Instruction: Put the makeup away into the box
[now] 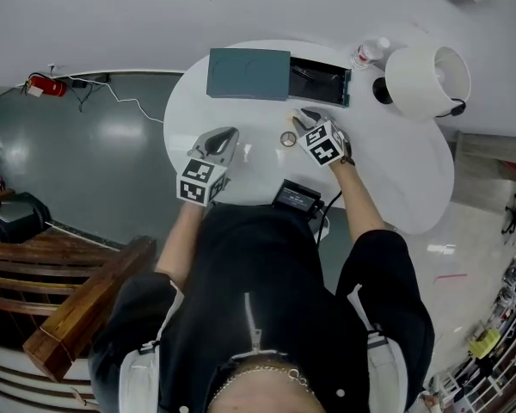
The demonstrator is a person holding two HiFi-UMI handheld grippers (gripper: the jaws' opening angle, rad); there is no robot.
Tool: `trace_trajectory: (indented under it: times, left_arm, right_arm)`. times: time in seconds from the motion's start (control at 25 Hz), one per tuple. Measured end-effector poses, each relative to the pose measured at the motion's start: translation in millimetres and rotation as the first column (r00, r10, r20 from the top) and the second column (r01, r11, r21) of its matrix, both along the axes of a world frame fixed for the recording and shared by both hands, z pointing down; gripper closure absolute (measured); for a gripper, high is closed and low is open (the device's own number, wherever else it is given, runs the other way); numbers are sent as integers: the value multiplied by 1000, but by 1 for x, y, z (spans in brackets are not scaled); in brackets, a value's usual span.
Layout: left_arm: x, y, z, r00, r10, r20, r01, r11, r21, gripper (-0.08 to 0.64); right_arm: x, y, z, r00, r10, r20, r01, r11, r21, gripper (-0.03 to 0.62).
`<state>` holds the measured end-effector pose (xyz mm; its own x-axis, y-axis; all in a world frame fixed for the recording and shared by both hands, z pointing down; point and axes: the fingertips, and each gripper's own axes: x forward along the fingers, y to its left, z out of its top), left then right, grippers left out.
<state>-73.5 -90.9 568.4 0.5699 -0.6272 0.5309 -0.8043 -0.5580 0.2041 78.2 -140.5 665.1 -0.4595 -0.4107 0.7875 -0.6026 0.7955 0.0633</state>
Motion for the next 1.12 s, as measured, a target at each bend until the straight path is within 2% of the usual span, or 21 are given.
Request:
trace_trajectory:
  times: [0.32, 0.6, 0.88, 0.96, 1.12]
  left_arm:
    - [-8, 6, 6, 1000, -1, -16, 1, 1000, -15, 546]
    - [-13, 7, 8, 1000, -3, -9, 3, 1000, -23, 546]
    - [-17, 7, 14, 1000, -5, -6, 5, 1000, -31, 546]
    - [-15, 10, 16, 1000, -9, -12, 8, 999, -50, 546]
    - [-14, 7, 17, 1000, -12, -17, 11, 998, -55, 546]
  right_arm:
    - [4, 11, 32, 997, 36, -65, -40, 997, -63, 477]
    - [4, 18, 51, 991, 18, -131, -31, 995, -92, 476]
    - [7, 14, 57, 987, 32, -159, -47, 995, -91, 477]
    - [10, 15, 59, 986, 37, -165, -53, 994, -93, 511]
    - [13, 11, 59, 986, 51, -160, -66, 994, -92, 525]
